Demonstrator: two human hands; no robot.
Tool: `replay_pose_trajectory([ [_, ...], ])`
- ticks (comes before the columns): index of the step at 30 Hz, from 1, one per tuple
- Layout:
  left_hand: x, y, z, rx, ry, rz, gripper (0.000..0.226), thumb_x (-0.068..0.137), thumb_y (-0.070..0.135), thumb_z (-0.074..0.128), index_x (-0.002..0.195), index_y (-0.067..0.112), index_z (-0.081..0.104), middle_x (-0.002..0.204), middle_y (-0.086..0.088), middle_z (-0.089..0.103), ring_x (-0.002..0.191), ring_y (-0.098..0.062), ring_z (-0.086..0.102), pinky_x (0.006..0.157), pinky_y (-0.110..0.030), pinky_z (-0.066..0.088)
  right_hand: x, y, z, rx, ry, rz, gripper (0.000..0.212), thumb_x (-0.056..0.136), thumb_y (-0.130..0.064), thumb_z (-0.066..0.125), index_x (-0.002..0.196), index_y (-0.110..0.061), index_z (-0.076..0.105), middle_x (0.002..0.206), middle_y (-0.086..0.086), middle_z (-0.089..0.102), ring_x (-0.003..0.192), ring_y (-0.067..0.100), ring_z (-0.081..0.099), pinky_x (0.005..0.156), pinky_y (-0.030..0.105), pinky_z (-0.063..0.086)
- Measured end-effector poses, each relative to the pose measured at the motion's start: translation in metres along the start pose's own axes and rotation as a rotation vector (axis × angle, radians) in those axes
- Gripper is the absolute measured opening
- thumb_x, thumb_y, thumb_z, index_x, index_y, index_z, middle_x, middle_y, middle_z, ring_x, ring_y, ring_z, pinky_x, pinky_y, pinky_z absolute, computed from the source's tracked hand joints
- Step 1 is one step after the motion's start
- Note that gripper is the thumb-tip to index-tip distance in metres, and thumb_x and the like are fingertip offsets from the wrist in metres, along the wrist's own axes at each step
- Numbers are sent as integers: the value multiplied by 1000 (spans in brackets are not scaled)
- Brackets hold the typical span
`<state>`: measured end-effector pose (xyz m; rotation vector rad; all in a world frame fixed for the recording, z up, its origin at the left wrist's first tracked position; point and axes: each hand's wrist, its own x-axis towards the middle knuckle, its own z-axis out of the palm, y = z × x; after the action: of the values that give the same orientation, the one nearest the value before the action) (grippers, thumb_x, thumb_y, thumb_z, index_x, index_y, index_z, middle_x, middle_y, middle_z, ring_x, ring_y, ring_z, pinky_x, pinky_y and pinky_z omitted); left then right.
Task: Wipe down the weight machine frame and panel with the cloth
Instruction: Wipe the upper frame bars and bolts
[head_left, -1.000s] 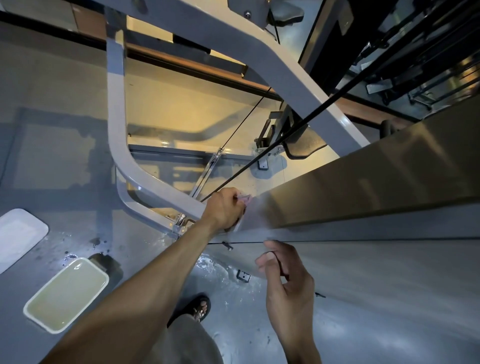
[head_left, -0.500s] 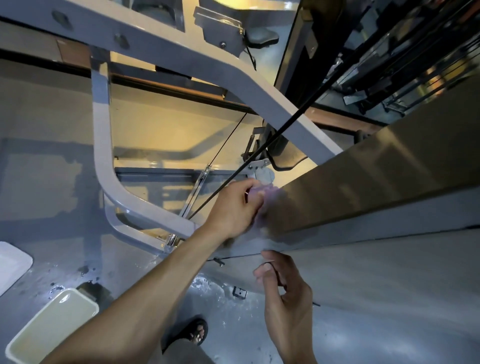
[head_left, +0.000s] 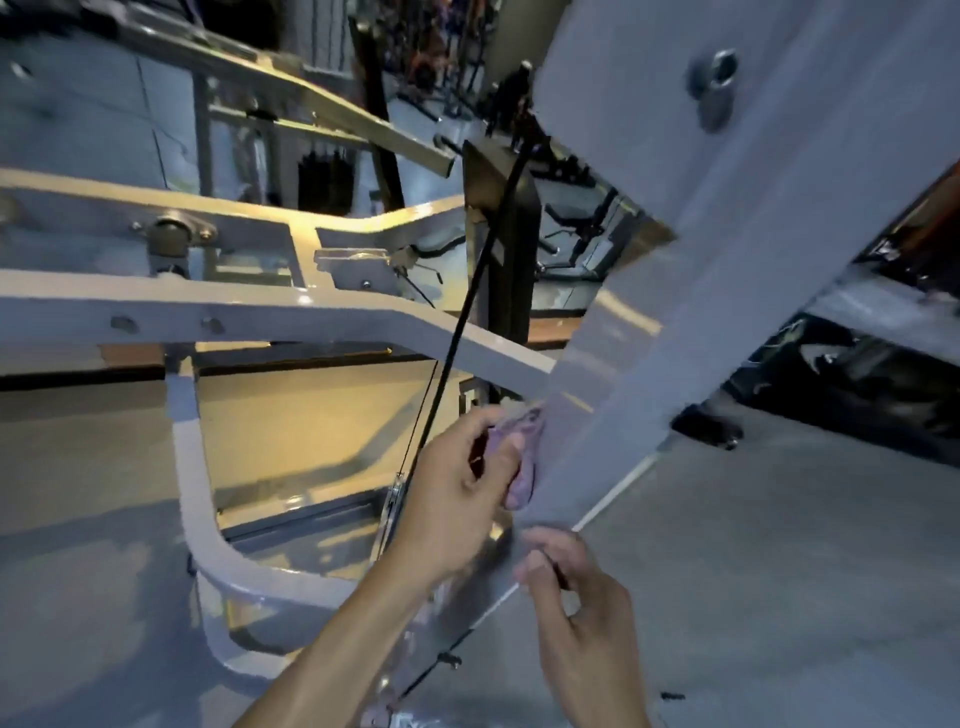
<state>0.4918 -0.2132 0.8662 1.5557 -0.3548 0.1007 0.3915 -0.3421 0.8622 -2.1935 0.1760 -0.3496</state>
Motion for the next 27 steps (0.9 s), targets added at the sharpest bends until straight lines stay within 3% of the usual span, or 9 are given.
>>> replay_pose_trajectory([
  [2, -11, -9, -3, 59, -9, -83, 19, 105, 21, 56, 116, 31, 68, 105, 16, 72, 99, -6, 69, 90, -44, 58, 4, -13, -6, 12, 10, -11, 33, 98, -23, 61, 102, -56, 62, 76, -15, 73, 74, 6, 70, 68, 10, 48],
  [4, -16, -8, -4, 58, -1, -130, 18, 105, 23, 56, 112, 31, 70, 104, 17, 73, 96, -5, 70, 88, -52, 59, 5, -21, -14, 26, 41, -44, 32, 97, -24, 64, 104, -55, 62, 78, -15, 74, 77, 7, 71, 73, 15, 51],
  [6, -11, 16, -1, 36, 42, -8, 15, 105, 24, 56, 110, 27, 70, 101, 10, 75, 96, -9, 70, 88, -47, 58, 6, -30, -22, 38, 104, -83, 21, 96, -35, 60, 105, -54, 63, 80, -16, 74, 78, 6, 72, 75, 20, 54],
  [9, 5, 65, 2, 65, 93, 210, 13, 104, 32, 56, 104, 26, 68, 94, 6, 72, 91, -16, 68, 81, -43, 57, 4, -42, -33, 96, 222, -126, 19, 98, -33, 62, 103, -51, 65, 77, -14, 74, 73, 7, 72, 70, 19, 53],
  [12, 9, 89, 1, 93, 110, 278, 12, 104, 38, 54, 103, 35, 66, 88, 6, 68, 84, -17, 66, 74, -44, 57, 0, -56, -42, 171, 275, -154, 20, 94, -30, 62, 99, -48, 69, 74, -10, 74, 70, 10, 72, 70, 21, 55],
  [14, 2, 99, 3, 117, 119, 275, 14, 103, 47, 50, 103, 44, 64, 89, 6, 67, 83, -17, 66, 70, -48, 60, -2, -63, -50, 194, 330, -167, 30, 95, -14, 67, 94, -44, 72, 70, -8, 74, 66, 10, 71, 68, 17, 52],
  [20, 3, 147, 11, 242, 186, 571, 15, 98, 40, 52, 109, 48, 59, 97, 12, 61, 82, -13, 64, 60, -24, 51, -8, -80, -69, 274, 373, -172, 38, 90, -3, 68, 87, -41, 75, 67, -4, 73, 63, 11, 70, 62, 14, 51],
  [24, 11, 168, 21, 286, 231, 730, 16, 99, 31, 56, 113, 37, 61, 102, 18, 57, 86, -12, 61, 59, -30, 52, -6, -84, -78, 289, 412, -177, 30, 90, -13, 70, 91, -42, 75, 68, -4, 73, 65, 13, 70, 63, 18, 53],
  [27, 14, 175, 34, 343, 216, 818, 19, 98, 24, 59, 115, 23, 68, 105, 11, 59, 95, -6, 61, 72, -19, 50, 2, -83, -84, 254, 511, -212, 26, 93, -18, 70, 91, -43, 75, 64, -6, 71, 60, 13, 70, 64, 23, 55],
])
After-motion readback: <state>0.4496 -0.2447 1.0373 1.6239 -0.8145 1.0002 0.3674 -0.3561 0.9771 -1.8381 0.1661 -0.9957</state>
